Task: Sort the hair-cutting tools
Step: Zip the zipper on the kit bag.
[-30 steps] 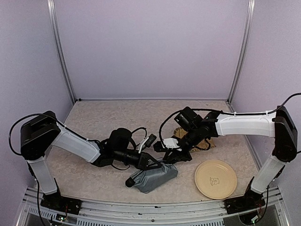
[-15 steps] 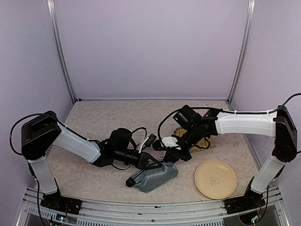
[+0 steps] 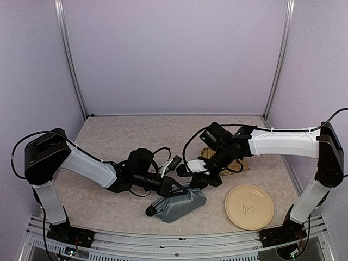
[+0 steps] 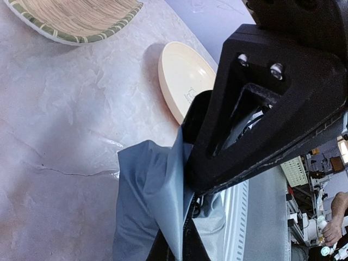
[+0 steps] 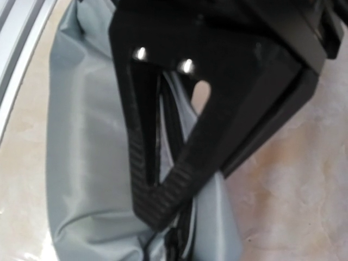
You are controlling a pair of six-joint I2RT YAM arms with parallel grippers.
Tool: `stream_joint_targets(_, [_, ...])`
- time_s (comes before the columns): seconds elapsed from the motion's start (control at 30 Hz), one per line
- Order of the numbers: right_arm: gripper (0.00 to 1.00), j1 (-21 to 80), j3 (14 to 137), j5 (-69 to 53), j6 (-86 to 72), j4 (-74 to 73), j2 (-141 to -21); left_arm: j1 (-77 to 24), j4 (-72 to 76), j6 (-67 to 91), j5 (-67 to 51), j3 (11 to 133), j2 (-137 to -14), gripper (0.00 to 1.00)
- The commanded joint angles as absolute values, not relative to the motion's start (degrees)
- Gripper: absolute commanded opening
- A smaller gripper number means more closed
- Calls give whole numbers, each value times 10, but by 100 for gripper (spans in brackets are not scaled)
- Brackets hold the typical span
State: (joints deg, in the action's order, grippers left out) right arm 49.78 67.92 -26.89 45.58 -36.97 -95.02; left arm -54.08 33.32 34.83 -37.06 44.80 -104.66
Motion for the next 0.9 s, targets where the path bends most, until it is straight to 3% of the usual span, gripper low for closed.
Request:
stream_joint_targets(0.0, [0, 475, 648, -249, 465, -429, -927, -531, 270, 337, -353, 457, -1053, 1])
stream_joint_targets(0.43, [0, 401, 615, -258, 477, -498, -920, -507, 204, 304, -317, 462, -1017, 1])
stream_joint_targets(0.6, [0, 400, 637, -285, 463, -481, -910, -520, 197, 281, -322, 485, -1013, 8])
stream_joint_targets(0.63, [0, 400, 645, -293, 460, -480, -911, -523, 189, 275, -312, 495, -1012, 12])
stream_joint_targets(0.73, [5, 400, 671, -318, 449, -473, -912, -526, 156, 271, -261, 517, -1001, 47])
stream_joint_targets(0.8, [9, 399, 683, -331, 441, -469, -913, -526, 123, 264, -233, 532, -994, 59])
stream_joint_targets(0.87, [12, 399, 694, -342, 434, -464, -912, -528, 76, 243, -208, 551, -988, 64])
